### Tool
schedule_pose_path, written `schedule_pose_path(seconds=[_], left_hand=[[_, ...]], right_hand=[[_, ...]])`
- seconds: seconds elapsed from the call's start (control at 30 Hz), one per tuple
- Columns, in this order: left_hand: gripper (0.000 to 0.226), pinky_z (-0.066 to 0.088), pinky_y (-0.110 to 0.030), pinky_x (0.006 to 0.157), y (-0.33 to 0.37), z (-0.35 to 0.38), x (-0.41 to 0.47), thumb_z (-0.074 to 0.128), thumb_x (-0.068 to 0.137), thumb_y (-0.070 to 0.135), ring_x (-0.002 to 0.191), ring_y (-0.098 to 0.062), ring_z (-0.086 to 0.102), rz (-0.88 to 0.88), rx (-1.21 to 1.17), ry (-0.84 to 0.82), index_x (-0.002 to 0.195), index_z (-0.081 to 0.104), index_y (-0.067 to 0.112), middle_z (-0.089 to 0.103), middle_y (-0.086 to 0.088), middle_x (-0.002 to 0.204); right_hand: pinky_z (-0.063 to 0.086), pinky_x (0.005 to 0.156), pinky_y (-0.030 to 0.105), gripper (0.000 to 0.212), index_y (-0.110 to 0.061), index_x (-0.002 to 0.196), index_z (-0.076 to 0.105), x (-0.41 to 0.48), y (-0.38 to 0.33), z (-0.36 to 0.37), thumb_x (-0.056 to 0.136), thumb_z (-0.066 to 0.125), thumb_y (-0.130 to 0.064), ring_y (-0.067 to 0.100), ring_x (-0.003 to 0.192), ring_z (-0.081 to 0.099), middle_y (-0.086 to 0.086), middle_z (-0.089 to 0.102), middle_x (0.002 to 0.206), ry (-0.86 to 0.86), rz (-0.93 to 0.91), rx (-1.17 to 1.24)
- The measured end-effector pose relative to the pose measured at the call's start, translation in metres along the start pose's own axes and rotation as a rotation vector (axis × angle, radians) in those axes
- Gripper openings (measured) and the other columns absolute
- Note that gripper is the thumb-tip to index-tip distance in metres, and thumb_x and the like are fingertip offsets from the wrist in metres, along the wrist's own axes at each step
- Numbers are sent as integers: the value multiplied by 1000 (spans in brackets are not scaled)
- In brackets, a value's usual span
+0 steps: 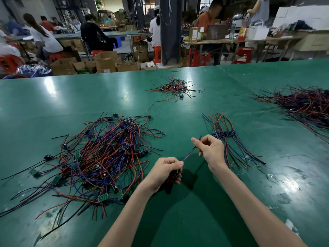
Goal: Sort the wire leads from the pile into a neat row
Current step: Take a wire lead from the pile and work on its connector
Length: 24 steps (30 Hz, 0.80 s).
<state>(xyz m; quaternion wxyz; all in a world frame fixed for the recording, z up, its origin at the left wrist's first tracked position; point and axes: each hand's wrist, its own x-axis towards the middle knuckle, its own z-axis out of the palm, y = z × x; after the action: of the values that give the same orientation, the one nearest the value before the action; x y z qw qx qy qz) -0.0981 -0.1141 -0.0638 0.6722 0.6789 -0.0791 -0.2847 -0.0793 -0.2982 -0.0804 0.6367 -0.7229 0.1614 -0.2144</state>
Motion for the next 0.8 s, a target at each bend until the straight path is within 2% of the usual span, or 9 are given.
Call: schedule_pose_path(seconds=[0.13, 0.33, 0.57, 0.63, 0.7, 0.8], left_hand=[[37, 49, -23, 47, -1, -1, 1, 59, 92, 15, 45, -15, 54, 13, -4, -8, 56, 60, 13, 55, -3, 51], [36, 49, -24, 47, 0, -9, 1, 58, 92, 14, 44, -16, 54, 49, -20, 30, 56, 60, 12, 55, -4, 51], [35, 49, -24, 48, 1, -11, 0, 58, 92, 12, 45, -16, 53, 72, -37, 35, 57, 59, 10, 55, -6, 53], [34, 49, -24, 48, 1, -12, 0, 58, 92, 12, 45, -16, 53, 73, -38, 35, 58, 59, 9, 54, -6, 52], [33, 49, -24, 48, 0, -12, 0, 58, 92, 12, 45, -16, 53, 75, -39, 34, 59, 58, 8, 54, -5, 52], [33, 49, -25, 49, 0, -13, -1, 58, 92, 12, 46, -16, 53, 78, -30, 28, 59, 58, 8, 55, -6, 53]], right_hand=[[42, 44, 27, 33, -7, 60, 54, 0, -5, -3, 81, 76, -21, 15, 39, 46, -3, 52, 46, 2, 14, 46], [35, 35, 20, 25, 0, 62, 59, 0, -21, -5, 83, 69, -8, 13, 36, 44, 7, 58, 50, -42, 392, 499], [30, 30, 13, 30, -5, 63, 48, -1, -28, -5, 92, 55, -10, 6, 36, 41, 4, 49, 48, -153, 713, 826], [30, 31, 14, 30, -4, 64, 49, -2, -29, -4, 92, 56, -11, 7, 37, 41, 5, 49, 50, -151, 711, 811], [33, 32, 17, 28, -2, 64, 53, -3, -29, -5, 90, 59, -10, 9, 36, 43, 7, 52, 50, -125, 626, 707], [37, 35, 21, 28, 0, 61, 58, -5, -28, -8, 88, 63, -9, 14, 39, 46, 8, 59, 49, -38, 299, 392]])
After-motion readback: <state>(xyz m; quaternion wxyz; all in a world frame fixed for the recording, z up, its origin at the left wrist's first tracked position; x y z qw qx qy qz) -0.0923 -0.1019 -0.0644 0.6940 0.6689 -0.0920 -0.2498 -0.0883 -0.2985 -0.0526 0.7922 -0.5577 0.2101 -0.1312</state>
